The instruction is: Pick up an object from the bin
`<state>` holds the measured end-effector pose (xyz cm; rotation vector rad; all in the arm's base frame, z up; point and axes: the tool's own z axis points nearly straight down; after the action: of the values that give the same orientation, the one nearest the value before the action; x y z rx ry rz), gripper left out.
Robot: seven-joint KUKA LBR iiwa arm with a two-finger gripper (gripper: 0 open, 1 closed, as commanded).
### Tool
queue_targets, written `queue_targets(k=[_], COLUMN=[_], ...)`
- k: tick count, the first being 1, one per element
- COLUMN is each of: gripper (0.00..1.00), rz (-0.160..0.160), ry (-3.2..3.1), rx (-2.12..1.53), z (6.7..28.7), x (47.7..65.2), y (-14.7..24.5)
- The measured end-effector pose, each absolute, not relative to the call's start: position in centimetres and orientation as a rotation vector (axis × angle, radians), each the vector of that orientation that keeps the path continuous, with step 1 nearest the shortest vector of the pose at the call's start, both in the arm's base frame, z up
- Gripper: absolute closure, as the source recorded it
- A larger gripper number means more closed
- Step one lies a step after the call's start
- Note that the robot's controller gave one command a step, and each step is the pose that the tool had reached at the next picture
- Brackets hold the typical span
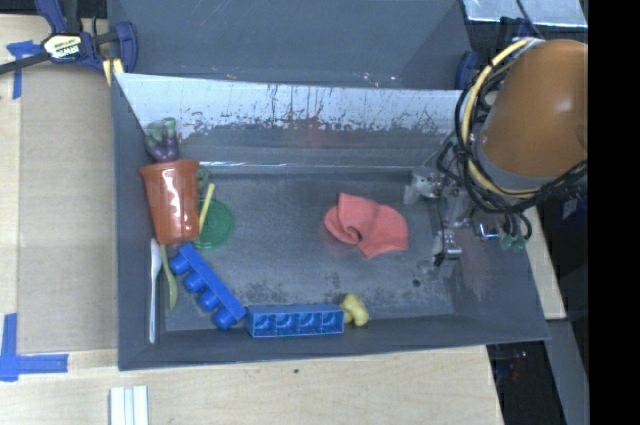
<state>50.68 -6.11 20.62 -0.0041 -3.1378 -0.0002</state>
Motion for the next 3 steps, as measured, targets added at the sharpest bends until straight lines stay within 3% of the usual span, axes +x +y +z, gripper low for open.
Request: queue_targets(k=[1,2,3], gripper=[0.00,0.00,0.00], rz=[0.001,0.001,0.000], ry=[-3.145,-3.147,-3.144], rx=[-0.001,-0.112,-0.184], z=[21.0,19.5,18.4], x=[50.9,53.7,54.4], y=[-6.1,-5.2,-3.3])
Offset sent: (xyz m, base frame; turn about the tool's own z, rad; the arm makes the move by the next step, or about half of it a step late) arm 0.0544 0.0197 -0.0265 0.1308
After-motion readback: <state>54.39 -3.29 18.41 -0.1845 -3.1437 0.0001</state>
